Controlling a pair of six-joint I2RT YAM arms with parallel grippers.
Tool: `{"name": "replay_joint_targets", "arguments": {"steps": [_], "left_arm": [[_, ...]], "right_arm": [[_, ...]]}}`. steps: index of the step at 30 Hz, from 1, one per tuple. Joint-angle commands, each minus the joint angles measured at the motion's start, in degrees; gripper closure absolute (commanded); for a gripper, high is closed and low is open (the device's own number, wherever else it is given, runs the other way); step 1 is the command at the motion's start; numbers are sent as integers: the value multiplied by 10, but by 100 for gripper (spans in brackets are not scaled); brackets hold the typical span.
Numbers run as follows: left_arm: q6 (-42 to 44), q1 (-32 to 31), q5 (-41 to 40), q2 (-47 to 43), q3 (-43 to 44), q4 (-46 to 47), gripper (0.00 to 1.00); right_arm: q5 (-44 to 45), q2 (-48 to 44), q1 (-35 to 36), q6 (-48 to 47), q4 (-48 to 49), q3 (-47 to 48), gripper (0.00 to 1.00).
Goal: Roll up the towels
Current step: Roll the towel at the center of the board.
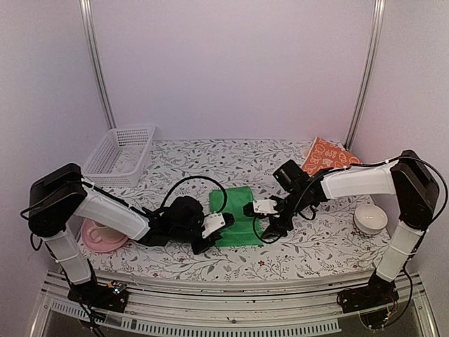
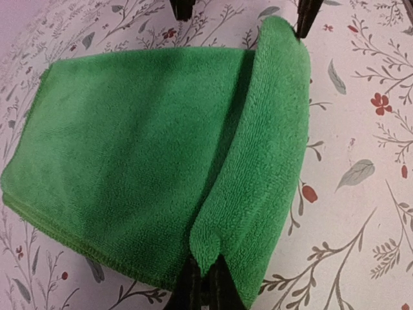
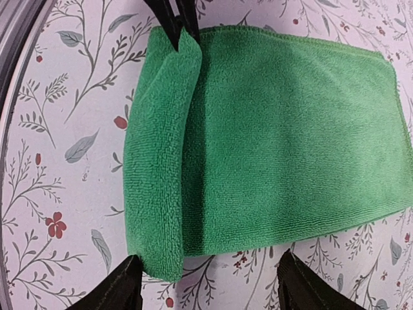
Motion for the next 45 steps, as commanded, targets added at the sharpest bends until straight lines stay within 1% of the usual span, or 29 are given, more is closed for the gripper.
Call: {"name": "replay_joint_targets", "arguments": {"steps": [1, 7, 12, 14, 20, 26, 32, 37, 40, 42, 45], "left_arm": [[-10, 9, -14, 28, 14, -49, 100], [-14, 14, -17, 28, 12, -52, 100], [-17, 16, -14, 28, 12, -55, 100], [-17, 17, -14, 27, 12, -55, 100], [-20, 19, -14, 27, 12, -56, 100], [-21, 20, -11, 26, 12, -56, 100], [-24, 20, -9, 26, 14, -62, 100], [-32, 23, -25, 26, 17, -64, 100], [-37, 25, -39, 27, 23, -74, 96], [-40, 26, -44, 27, 25, -78, 89], [-44, 27, -50, 25, 24, -77, 83]], "right_arm": [[-6, -47, -3, -24, 37, -17, 27], [-87, -80, -3, -78, 8, -40, 28], [-113, -69, 10, -105, -33, -32, 32], [-114, -61, 20, -112, -40, -32, 35], [-107, -29, 37, -110, -49, -18, 48], [-74, -5, 37, -83, -21, -15, 49], [-67, 0, 37, -67, -8, -14, 48], [-49, 7, 37, -62, 1, -14, 48], [-37, 17, 37, -56, 4, -11, 48], [-32, 24, 38, -52, 5, -9, 48], [-22, 31, 37, -49, 5, -7, 48]]}}
